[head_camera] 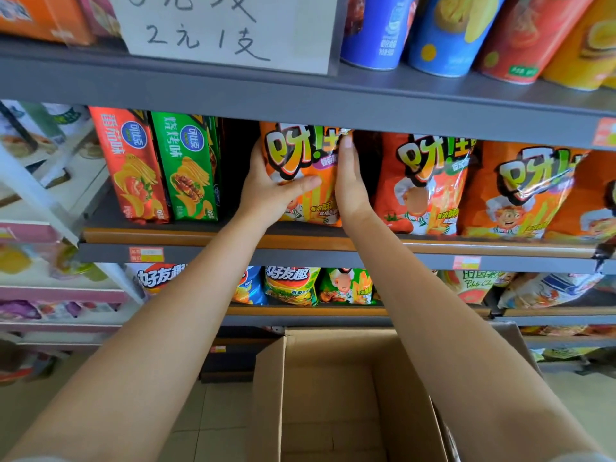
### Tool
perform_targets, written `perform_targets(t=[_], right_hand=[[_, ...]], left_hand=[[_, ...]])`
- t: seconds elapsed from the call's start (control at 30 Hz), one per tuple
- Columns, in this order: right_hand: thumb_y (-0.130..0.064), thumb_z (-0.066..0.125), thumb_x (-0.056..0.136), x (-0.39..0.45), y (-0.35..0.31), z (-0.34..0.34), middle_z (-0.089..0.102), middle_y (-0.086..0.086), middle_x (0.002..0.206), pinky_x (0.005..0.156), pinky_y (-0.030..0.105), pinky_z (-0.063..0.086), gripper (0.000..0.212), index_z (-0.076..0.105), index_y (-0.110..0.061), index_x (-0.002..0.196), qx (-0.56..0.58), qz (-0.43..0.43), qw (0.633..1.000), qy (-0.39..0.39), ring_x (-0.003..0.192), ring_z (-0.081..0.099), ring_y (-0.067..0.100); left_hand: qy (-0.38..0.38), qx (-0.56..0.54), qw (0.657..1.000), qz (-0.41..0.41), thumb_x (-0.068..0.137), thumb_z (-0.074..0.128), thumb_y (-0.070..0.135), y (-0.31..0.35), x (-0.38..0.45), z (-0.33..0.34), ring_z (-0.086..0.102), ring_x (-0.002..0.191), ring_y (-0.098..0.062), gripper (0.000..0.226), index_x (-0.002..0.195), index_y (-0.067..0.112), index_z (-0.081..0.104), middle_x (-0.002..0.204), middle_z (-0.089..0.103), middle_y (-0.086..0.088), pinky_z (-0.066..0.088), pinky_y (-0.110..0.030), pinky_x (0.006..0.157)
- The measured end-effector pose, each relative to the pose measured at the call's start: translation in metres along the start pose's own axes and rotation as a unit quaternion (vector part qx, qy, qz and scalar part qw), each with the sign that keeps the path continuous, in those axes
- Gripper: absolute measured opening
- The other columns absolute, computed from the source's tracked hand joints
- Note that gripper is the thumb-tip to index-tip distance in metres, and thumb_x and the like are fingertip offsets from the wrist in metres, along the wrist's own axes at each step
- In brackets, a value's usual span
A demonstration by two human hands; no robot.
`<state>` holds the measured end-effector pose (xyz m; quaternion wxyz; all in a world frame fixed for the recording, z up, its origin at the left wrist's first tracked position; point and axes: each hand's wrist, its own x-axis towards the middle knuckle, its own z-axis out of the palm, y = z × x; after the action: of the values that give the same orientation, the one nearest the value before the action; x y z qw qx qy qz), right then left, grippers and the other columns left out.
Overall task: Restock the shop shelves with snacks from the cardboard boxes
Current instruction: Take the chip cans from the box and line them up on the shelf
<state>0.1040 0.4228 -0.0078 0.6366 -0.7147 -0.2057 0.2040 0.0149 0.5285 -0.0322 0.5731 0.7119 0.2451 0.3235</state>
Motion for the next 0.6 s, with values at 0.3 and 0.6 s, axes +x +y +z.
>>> perform_targets(t=[0.3, 0.6], right_hand=[[-0.027, 0.048, 0.102, -0.054, -0.016, -0.056, 0.065, -0.010, 0.099, 0.080, 0.011, 0.044, 0.024, 0.064, -0.014, 0.114, -0.080, -0.163, 0.978, 0.103, 0.092, 0.059, -0.005], [-0.035, 0.055, 0.099, -0.035, 0.000, -0.163, 0.053, 0.002, 0.136, 0.106, 0.031, 0.037, 0.052, 0.040, -0.008, 0.141, -0.105, -0.076, 0.979, 0.157, 0.131, 0.048, 0.022]], left_hand=[[0.179, 0.190, 0.959, 0.109, 0.077, 0.080, 0.046, 0.029, -0.046, 0.005, 0.041, 0.136, -0.025, 0.089, 0.146, 0.007, 0.039, 0.146, 0.044, -0.014, 0.030, -0.027, 0.112], [-0.061, 0.105, 0.993, 0.008, 0.082, 0.074, 0.052, 0.068, -0.073, 0.139, 0.035, 0.138, -0.009, 0.092, 0.153, 0.015, 0.028, 0.155, 0.038, -0.002, 0.027, -0.022, 0.108]])
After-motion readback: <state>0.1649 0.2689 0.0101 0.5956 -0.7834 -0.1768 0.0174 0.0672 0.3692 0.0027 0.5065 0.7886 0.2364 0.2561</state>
